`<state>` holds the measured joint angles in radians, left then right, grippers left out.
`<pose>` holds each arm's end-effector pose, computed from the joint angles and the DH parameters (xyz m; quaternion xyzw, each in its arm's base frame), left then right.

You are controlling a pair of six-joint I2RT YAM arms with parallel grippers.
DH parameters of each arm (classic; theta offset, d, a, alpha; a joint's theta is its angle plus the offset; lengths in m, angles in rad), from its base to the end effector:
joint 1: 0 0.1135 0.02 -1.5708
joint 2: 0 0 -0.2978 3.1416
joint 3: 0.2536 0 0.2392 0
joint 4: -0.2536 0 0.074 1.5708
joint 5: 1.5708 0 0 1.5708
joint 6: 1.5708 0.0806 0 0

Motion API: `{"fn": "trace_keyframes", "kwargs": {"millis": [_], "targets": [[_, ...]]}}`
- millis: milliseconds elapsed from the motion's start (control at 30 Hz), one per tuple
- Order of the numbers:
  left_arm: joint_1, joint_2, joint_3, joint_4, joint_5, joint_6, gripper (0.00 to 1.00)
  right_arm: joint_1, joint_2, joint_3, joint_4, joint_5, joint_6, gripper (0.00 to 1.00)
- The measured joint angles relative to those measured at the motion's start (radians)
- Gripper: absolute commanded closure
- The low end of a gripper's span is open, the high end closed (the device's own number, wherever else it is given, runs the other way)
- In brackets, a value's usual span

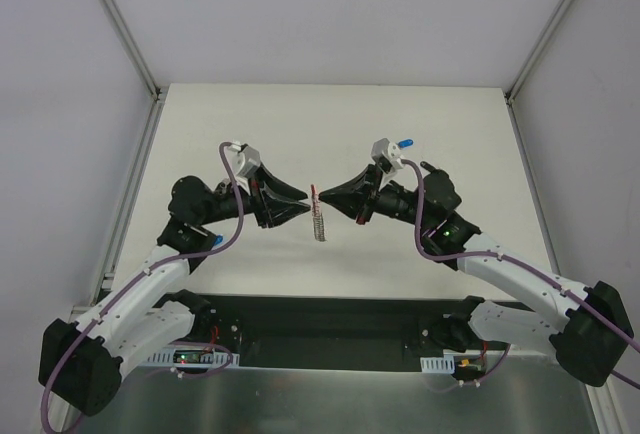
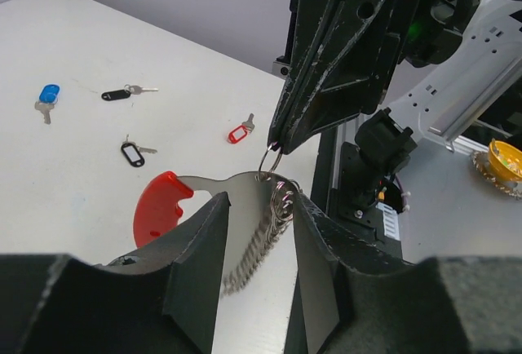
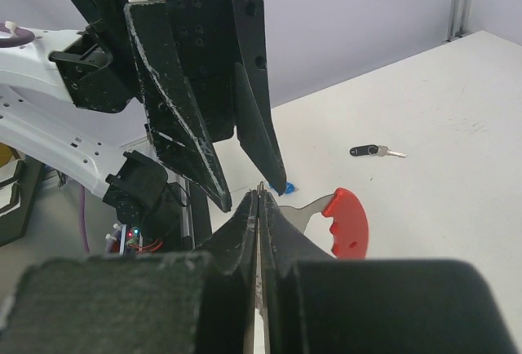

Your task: Put the keys on the keyring

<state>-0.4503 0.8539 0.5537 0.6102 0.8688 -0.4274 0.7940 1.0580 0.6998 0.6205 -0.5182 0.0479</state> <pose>0.1383 -0.1352 0.3653 0.3461 0.5308 -0.5359 0.5579 0.1474 0.2069 0.3854 -0.4037 0.4737 0.4557 0.6363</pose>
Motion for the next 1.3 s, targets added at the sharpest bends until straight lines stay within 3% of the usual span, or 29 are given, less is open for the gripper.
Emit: {"fn": "trace_keyframes", "kwargs": {"millis": [967, 1300], "targets": [[0.0, 0.078, 0.022, 0.137, 0.074, -0.041, 0.79, -0.003, 0.041, -0.001, 0.084, -0.047, 0.068, 0.99], [0.0, 0.079, 0.022, 0.143, 0.074, -0.045, 0.96, -0.003, 0.042, -0.001, 0.094, -0.048, 0.075, 0.98]]}}
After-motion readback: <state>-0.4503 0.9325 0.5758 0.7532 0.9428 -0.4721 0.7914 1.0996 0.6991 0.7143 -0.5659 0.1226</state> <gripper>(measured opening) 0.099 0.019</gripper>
